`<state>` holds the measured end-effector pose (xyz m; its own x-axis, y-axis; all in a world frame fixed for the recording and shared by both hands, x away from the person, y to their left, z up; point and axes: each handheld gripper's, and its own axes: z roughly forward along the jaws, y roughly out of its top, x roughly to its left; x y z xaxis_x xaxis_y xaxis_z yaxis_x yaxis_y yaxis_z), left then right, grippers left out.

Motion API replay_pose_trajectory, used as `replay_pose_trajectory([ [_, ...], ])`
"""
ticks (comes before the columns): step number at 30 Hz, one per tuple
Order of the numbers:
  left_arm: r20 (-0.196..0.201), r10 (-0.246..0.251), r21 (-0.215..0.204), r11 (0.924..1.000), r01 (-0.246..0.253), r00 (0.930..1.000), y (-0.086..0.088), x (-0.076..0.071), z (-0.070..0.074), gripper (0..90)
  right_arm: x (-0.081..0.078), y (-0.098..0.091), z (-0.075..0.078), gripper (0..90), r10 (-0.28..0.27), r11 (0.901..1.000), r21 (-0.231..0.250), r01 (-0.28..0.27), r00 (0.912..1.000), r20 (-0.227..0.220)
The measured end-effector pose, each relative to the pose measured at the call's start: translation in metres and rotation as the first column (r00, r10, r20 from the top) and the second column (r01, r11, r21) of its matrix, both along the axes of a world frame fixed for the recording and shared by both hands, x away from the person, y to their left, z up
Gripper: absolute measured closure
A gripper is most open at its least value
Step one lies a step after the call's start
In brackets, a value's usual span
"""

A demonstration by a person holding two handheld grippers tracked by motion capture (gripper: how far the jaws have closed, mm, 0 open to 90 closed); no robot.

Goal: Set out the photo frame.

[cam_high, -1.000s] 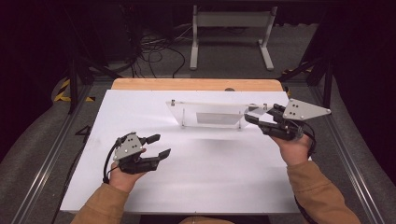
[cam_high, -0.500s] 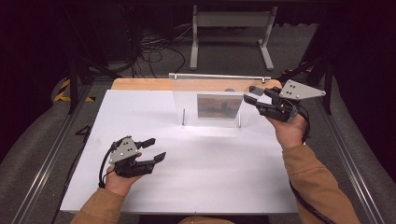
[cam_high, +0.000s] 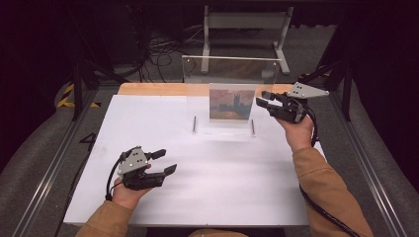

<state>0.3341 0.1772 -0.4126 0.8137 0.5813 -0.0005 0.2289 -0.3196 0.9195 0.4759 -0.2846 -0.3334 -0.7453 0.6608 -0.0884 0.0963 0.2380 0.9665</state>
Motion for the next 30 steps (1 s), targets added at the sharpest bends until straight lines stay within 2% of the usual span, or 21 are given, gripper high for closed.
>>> replay_pose_trajectory([
  [11,0.006,-0.02,0.0,0.9998,0.02,0.9998,-0.001,0.0,0.0,36.8,0.016,0.001,-0.003,59.9,-0.025,0.9997,-0.006,0.025,0.9996,-0.011],
  [17,-0.011,-0.022,0.001,0.9997,0.022,0.9997,-0.001,0.001,-0.002,36.7,0.025,0.001,-0.004,59.1,-0.051,0.9987,0.007,0.051,0.9981,-0.036],
  [21,-0.008,-0.026,-0.004,0.9997,0.026,0.9996,-0.001,0.0,-0.002,36.6,0.029,0.001,-0.008,58.7,-0.06,0.9981,0.007,0.061,0.9969,-0.051],
  [30,-0.004,-0.031,-0.002,0.9995,0.031,0.9995,-0.002,0.001,-0.002,36.6,0.035,0.004,-0.013,56.7,-0.068,0.9975,-0.024,0.067,0.9957,-0.064],
])
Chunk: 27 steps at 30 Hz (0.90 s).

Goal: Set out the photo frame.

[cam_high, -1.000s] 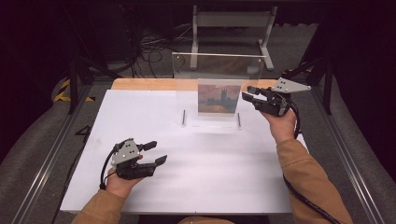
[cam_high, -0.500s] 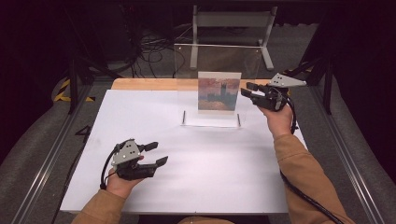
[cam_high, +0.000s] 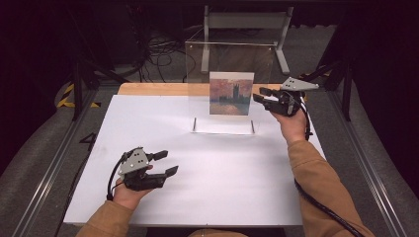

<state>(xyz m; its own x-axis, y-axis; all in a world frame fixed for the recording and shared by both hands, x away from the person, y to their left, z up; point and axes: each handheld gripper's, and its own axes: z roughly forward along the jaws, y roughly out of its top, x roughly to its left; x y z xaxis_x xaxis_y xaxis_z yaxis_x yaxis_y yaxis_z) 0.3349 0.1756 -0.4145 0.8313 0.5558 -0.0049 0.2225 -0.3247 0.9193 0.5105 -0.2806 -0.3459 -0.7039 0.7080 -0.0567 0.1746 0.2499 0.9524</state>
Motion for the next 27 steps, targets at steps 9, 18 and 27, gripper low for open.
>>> replay_pose_trajectory([
  [9,-0.008,0.004,-0.007,1.0,-0.004,1.0,0.0,0.0,-0.001,36.5,0.001,0.003,-0.002,50.0,-0.023,0.9989,-0.04,0.023,0.9997,-0.005],
  [18,-0.009,0.005,-0.005,1.0,-0.005,0.9999,0.002,0.002,-0.001,36.5,-0.002,0.001,-0.005,32.5,-0.043,0.9981,-0.044,0.043,0.999,-0.011],
  [27,-0.013,0.013,0.001,0.9999,-0.013,0.9998,0.003,0.0,0.001,35.8,-0.028,-0.009,0.005,20.9,-0.027,0.9912,-0.129,0.027,0.9996,0.0],
])
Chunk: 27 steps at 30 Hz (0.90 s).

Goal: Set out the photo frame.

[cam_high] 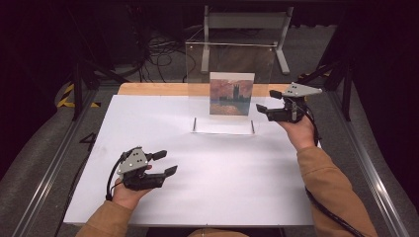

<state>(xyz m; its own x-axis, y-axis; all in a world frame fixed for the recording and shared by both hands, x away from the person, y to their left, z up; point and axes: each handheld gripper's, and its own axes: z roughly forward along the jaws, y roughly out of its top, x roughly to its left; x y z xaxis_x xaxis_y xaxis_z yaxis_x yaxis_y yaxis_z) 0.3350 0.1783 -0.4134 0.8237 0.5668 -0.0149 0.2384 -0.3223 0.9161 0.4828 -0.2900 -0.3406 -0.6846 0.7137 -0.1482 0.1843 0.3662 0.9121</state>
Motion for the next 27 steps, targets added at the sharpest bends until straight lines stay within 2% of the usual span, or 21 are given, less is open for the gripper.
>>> replay_pose_trajectory([
  [4,-0.005,0.022,0.007,0.9997,-0.022,0.9997,0.005,-0.001,0.003,35.1,-0.022,-0.014,0.007,12.4,-0.032,0.9995,0.002,0.032,0.9994,0.012],
  [7,-0.013,0.04,-0.004,0.9992,-0.04,0.9991,0.009,-0.003,0.004,33.6,-0.041,-0.026,0.011,8.6,-0.016,0.9996,0.025,0.016,0.9999,0.005],
  [8,-0.013,0.04,-0.004,0.9992,-0.04,0.9991,0.009,-0.003,0.004,33.2,-0.041,-0.026,0.011,8.6,-0.016,0.9996,0.025,0.016,0.9999,0.005],
  [9,-0.015,0.044,-0.005,0.999,-0.044,0.9989,0.012,-0.003,0.004,33.2,-0.047,-0.03,0.012,7.1,-0.012,0.9995,0.029,0.012,0.9999,0.01],
  [10,-0.014,0.055,-0.007,0.9985,-0.055,0.9984,0.015,-0.004,0.004,32.4,-0.06,-0.038,0.014,4.0,0.0,0.9994,0.034,0.0,0.9998,0.017],
  [13,-0.02,0.065,-0.01,0.9978,-0.065,0.9977,0.019,-0.004,0.005,30.7,-0.075,-0.047,0.016,0.1,0.01,0.9985,0.054,-0.011,0.9994,0.033],
  [17,-0.029,0.081,-0.011,0.9966,-0.082,0.9963,0.025,-0.003,0.005,27.0,-0.094,-0.059,0.012,0.0,0.032,0.9969,0.071,-0.032,0.9995,0.007],
  [22,-0.042,0.097,-0.02,0.995,-0.098,0.9944,0.03,-0.002,0.003,22.5,-0.113,-0.067,0.0,0.0,0.052,0.9953,0.084,-0.048,0.9979,-0.04],
  [24,-0.043,0.099,-0.016,0.9948,-0.1,0.9941,0.031,-0.002,0.003,21.3,-0.12,-0.07,-0.005,0.0,0.05,0.9949,0.09,-0.045,0.997,-0.058],
  [27,-0.051,0.106,-0.021,0.9941,-0.107,0.9931,0.032,-0.001,0.002,20.0,-0.126,-0.073,-0.009,0.0,0.037,0.9946,0.099,-0.031,0.9974,-0.061],
])
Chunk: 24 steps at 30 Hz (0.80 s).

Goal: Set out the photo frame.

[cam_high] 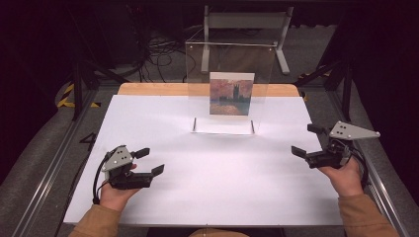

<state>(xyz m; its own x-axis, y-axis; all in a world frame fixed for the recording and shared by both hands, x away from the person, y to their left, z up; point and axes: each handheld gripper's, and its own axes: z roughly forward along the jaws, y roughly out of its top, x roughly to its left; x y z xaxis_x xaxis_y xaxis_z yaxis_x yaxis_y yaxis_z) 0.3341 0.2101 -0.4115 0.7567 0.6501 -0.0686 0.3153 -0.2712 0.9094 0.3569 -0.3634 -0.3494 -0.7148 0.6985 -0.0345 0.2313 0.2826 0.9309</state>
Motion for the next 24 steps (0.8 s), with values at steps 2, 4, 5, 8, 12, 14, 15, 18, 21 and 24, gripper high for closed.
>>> replay_pose_trajectory([
  [2,-0.007,0.005,-0.003,1.0,-0.005,1.0,0.002,0.001,-0.001,19.8,-0.008,-0.002,-0.006,0.0,-0.008,0.9997,0.022,0.008,1.0,-0.004],
  [4,-0.01,0.006,-0.004,1.0,-0.006,0.9999,0.003,0.003,-0.002,19.6,-0.012,-0.002,-0.009,0.0,-0.013,0.9998,0.013,0.013,0.9999,-0.01],
  [5,-0.007,0.01,-0.001,0.9999,-0.01,0.9999,0.004,0.004,-0.003,19.6,-0.014,-0.002,-0.012,0.0,-0.012,0.9999,0.012,0.012,0.9998,-0.016],
  [8,-0.017,0.018,-0.003,0.9998,-0.018,0.9997,0.006,0.004,-0.004,19.6,-0.019,-0.001,-0.02,0.0,-0.009,0.9999,0.008,0.009,0.9992,-0.039],
  [12,-0.011,0.024,-0.005,0.9997,-0.024,0.9996,0.009,0.006,-0.005,19.5,-0.024,-0.001,-0.034,0.0,-0.021,0.9997,0.009,0.022,0.9982,-0.055],
  [14,-0.011,0.029,-0.007,0.9996,-0.029,0.9995,0.009,0.006,-0.006,19.5,-0.025,-0.002,-0.041,0.0,-0.027,0.9995,0.015,0.028,0.9973,-0.068],
  [15,-0.009,0.025,-0.008,0.9996,-0.025,0.9996,0.009,0.006,-0.007,19.4,-0.025,-0.003,-0.046,0.0,-0.028,0.9995,0.012,0.029,0.9967,-0.075],
  [18,-0.013,0.026,-0.008,0.9996,-0.026,0.9996,0.008,0.006,-0.01,19.2,-0.025,-0.005,-0.056,0.0,-0.035,0.9994,0.0,0.035,0.996,-0.082],
  [21,-0.01,0.016,-0.007,0.9998,-0.016,0.9998,0.008,0.007,-0.013,19.0,-0.025,-0.005,-0.067,0.0,-0.036,0.9993,-0.007,0.036,0.995,-0.094],
  [24,-0.012,0.019,-0.019,0.9996,-0.019,0.9997,0.007,0.007,-0.017,18.9,-0.023,-0.005,-0.078,0.0,-0.042,0.999,0.006,0.043,0.992,-0.119],
])
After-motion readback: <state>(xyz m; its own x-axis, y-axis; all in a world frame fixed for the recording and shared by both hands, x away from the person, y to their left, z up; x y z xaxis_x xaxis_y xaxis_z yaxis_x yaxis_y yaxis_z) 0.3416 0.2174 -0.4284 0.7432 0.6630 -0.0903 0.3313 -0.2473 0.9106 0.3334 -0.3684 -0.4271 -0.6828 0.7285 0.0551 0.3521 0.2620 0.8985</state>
